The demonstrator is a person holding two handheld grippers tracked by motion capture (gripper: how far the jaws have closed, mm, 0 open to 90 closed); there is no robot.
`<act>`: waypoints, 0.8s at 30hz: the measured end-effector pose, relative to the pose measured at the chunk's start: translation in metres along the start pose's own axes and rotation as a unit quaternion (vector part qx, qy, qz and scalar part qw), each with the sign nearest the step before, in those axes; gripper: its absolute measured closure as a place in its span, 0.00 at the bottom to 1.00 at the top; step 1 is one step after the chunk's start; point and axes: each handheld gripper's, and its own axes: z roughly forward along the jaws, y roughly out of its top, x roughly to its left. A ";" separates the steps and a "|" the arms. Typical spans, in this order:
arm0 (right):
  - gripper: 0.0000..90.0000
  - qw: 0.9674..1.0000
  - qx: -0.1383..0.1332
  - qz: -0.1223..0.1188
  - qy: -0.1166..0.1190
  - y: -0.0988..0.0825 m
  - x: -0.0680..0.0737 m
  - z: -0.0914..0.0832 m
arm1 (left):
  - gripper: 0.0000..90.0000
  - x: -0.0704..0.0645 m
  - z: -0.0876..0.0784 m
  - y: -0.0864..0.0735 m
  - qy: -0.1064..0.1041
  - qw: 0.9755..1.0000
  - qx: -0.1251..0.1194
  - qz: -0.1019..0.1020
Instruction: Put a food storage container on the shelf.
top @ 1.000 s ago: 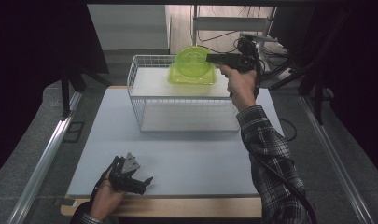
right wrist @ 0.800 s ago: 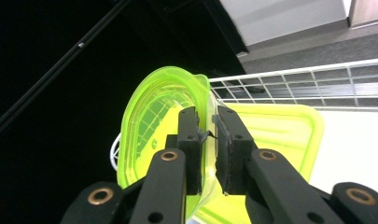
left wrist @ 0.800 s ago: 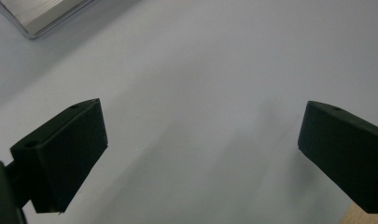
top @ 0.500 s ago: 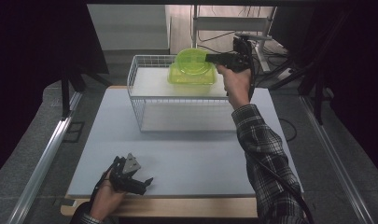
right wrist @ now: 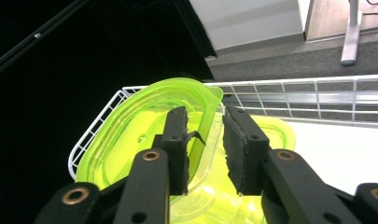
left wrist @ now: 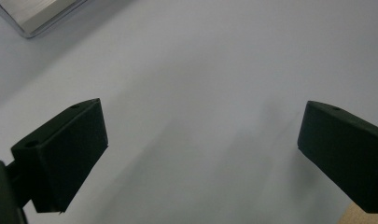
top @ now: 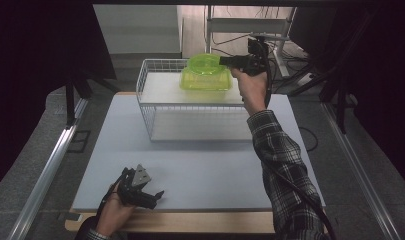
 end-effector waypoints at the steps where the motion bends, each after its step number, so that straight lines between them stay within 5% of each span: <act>1: 0.73 1.000 -0.002 0.001 0.002 0.000 0.000 -0.001 | 0.01 0.000 0.000 0.000 0.000 1.000 0.000 0.000; 13: 0.47 0.999 0.013 -0.034 0.033 -0.007 0.000 -0.016 | 0.01 0.000 0.000 0.000 0.000 1.000 0.001 0.000; 24: 0.35 0.996 0.025 -0.069 0.054 -0.024 0.003 -0.028 | 0.01 -0.001 0.001 0.000 0.000 1.000 0.002 0.001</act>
